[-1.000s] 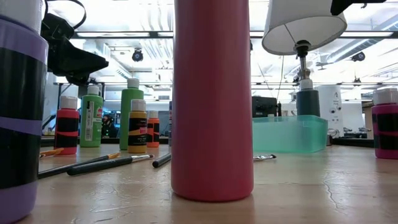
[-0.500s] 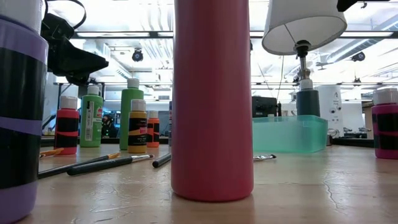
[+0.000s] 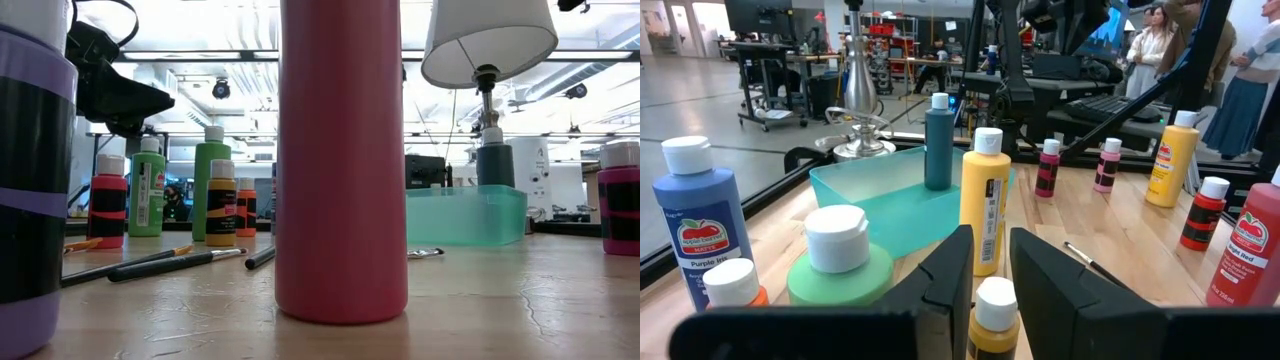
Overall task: Pick & Place Paint Supplies
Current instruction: Put the big yellow paint bottle into the green bin
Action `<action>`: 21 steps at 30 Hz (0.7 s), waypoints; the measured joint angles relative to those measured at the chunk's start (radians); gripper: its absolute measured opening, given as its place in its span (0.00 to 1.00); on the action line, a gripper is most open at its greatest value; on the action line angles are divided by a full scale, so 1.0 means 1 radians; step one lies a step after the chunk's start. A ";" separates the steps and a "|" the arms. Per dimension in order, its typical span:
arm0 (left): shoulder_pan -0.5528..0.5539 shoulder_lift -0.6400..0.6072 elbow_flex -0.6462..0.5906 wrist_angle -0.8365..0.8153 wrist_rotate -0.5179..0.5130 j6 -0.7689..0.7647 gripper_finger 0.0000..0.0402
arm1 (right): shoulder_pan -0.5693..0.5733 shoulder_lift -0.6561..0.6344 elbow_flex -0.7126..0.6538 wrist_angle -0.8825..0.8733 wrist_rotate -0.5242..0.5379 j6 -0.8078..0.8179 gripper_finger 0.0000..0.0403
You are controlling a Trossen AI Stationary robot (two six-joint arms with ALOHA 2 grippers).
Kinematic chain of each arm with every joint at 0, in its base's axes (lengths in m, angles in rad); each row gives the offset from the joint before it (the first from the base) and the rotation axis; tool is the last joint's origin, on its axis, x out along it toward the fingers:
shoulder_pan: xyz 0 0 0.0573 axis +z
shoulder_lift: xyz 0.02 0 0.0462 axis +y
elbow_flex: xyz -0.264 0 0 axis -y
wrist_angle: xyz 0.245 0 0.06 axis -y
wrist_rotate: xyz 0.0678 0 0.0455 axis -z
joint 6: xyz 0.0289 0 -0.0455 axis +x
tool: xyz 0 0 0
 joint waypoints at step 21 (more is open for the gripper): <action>0.000 0.000 0.000 0.000 0.000 0.000 0.19 | 0.040 0.000 0.017 0.021 -0.007 0.012 0.07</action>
